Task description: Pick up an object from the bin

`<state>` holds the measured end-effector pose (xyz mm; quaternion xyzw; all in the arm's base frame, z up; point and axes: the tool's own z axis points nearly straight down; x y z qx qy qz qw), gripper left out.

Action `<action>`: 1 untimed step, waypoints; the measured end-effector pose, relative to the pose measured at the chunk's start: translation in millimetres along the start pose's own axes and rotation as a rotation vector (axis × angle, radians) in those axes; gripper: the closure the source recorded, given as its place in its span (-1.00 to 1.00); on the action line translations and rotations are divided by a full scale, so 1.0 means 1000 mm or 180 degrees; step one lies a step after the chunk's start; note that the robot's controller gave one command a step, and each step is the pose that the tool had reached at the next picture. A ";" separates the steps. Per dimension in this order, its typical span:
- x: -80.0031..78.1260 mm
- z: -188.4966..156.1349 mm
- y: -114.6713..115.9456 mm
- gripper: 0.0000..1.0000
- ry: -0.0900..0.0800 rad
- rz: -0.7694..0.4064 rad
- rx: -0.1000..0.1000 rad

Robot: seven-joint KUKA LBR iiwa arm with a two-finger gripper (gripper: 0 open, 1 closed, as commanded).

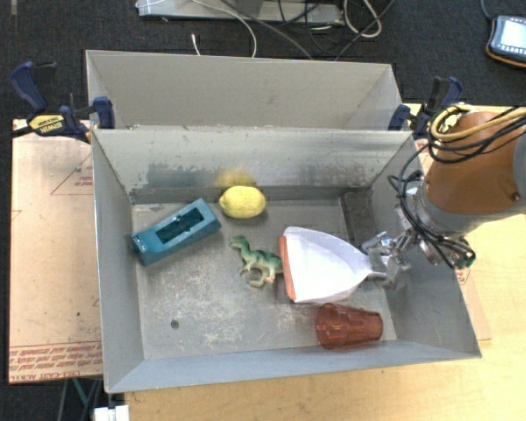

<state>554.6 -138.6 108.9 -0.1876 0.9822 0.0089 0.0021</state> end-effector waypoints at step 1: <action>-0.002 -0.028 -0.002 1.00 -0.0027 0.0008 0.0021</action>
Offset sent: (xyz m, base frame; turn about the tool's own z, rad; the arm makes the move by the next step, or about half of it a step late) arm 0.0021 -0.0010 0.0519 0.0025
